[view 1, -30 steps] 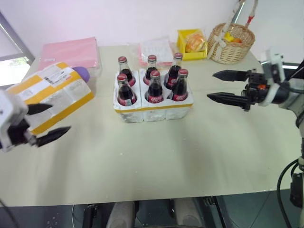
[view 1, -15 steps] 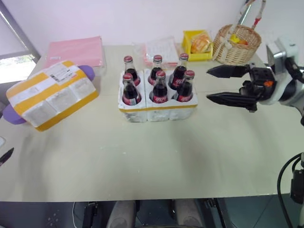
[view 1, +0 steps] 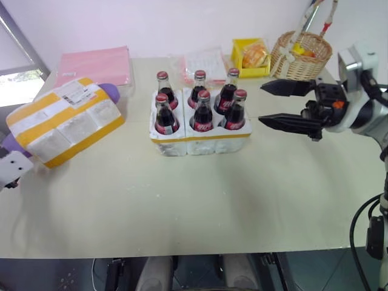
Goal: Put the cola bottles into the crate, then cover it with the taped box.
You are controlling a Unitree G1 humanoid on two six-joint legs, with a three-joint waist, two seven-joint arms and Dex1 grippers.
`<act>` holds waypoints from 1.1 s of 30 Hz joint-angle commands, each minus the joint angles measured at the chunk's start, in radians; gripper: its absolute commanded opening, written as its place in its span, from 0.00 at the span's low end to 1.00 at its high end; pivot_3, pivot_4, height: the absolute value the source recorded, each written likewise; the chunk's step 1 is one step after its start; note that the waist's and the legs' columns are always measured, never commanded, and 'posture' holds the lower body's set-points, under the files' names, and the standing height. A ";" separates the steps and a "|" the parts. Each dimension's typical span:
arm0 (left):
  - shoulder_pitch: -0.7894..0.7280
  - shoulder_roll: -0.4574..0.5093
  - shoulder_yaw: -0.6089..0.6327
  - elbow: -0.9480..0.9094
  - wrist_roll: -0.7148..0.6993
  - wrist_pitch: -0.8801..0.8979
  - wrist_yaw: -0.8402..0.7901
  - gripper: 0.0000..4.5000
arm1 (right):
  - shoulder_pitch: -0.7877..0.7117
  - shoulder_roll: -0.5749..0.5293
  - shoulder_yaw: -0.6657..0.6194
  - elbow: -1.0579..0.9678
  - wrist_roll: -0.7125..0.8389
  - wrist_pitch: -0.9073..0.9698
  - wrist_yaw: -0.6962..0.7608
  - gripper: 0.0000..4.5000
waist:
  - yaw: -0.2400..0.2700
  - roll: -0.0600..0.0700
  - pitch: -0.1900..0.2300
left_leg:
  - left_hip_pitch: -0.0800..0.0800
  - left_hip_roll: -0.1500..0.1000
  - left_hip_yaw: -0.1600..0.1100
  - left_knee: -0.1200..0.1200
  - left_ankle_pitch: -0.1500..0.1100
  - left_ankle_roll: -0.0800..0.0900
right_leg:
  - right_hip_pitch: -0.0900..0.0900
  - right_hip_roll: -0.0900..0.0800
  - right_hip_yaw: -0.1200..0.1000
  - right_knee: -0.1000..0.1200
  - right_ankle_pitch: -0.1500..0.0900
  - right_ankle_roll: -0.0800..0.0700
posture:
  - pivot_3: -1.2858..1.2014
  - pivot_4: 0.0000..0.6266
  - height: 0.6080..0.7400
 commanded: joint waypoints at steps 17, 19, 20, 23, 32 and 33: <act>-0.336 -0.049 -0.221 0.394 0.038 -0.052 0.168 0.37 | 0.002 -0.018 -0.048 -0.022 0.028 -0.006 -0.012 1.00 | 0.000 -0.002 -0.001 | 0.000 -0.001 0.000 0.001 0.000 0.000 | 0.000 0.000 0.000 0.001 0.001 0.002 | 0.52 0.24 0.98; -0.345 -0.051 -0.215 0.404 0.023 -0.041 0.165 0.18 | 0.003 -0.020 -0.051 -0.022 0.030 -0.005 -0.014 1.00 | 0.001 -0.002 -0.001 | 0.000 -0.001 0.000 0.001 0.000 0.000 | 0.000 0.000 0.000 0.001 0.001 0.002 | 0.52 0.24 0.98; -0.353 -0.051 -0.213 0.407 0.015 -0.038 0.162 0.12 | 0.004 -0.020 -0.052 -0.023 0.031 -0.006 -0.016 1.00 | 0.000 -0.002 -0.001 | 0.000 -0.001 0.000 0.001 0.000 0.000 | 0.000 0.000 0.000 0.001 0.001 0.002 | 0.52 0.24 0.98; -0.371 -0.047 -0.213 0.409 -0.005 -0.033 0.149 0.12 | 0.006 -0.021 -0.053 -0.023 0.031 -0.010 -0.020 1.00 | 0.000 -0.002 -0.001 | 0.000 -0.001 0.000 0.001 0.000 0.000 | 0.000 0.000 0.000 0.002 0.001 0.002 | 0.52 0.24 0.98; -0.461 0.028 -0.204 0.314 -0.035 -0.082 0.065 0.12 | 0.034 -0.063 -0.084 0.009 0.028 0.012 -0.013 1.00 | 0.003 -0.003 -0.001 | -0.001 -0.001 0.000 0.002 0.000 0.000 | 0.000 0.000 0.000 0.001 0.001 0.002 | 0.52 0.24 0.98; -0.473 0.041 -0.201 0.289 -0.039 -0.092 0.049 0.12 | 0.041 -0.067 -0.092 0.010 0.028 0.006 -0.014 1.00 | 0.003 -0.004 -0.001 | -0.001 -0.001 0.000 0.002 0.000 0.000 | 0.000 0.000 0.000 0.001 0.001 0.002 | 0.52 0.24 0.98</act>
